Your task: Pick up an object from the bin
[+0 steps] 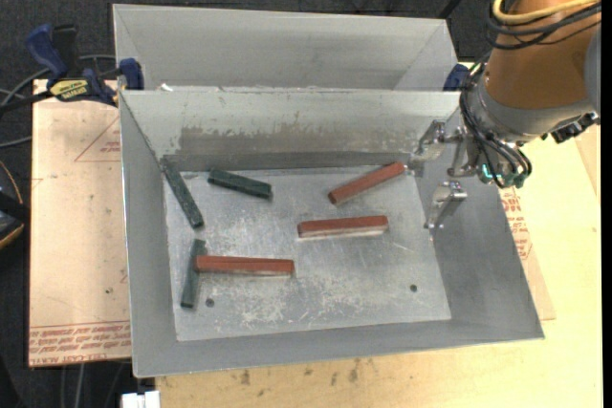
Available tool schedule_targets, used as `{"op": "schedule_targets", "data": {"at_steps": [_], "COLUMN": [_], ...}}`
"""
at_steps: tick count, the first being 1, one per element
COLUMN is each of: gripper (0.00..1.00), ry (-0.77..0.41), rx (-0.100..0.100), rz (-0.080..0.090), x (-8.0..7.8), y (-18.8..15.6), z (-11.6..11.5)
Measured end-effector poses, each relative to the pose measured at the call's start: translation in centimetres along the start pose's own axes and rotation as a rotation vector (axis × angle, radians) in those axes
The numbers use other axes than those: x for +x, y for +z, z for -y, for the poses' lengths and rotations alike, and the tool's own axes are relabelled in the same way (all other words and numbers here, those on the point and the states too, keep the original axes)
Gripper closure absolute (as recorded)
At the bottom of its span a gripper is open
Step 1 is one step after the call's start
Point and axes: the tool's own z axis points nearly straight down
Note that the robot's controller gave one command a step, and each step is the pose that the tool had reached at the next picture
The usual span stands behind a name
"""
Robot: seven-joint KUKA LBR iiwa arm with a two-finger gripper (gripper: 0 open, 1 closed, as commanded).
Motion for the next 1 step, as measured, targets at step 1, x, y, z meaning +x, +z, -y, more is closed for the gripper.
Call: {"op": "schedule_targets", "data": {"at_steps": [1], "gripper": [0.00], "ry": [-0.002], "rx": [0.001], "rz": [0.008], "x": [-0.14], "y": [-0.45], "z": [-0.03]}}
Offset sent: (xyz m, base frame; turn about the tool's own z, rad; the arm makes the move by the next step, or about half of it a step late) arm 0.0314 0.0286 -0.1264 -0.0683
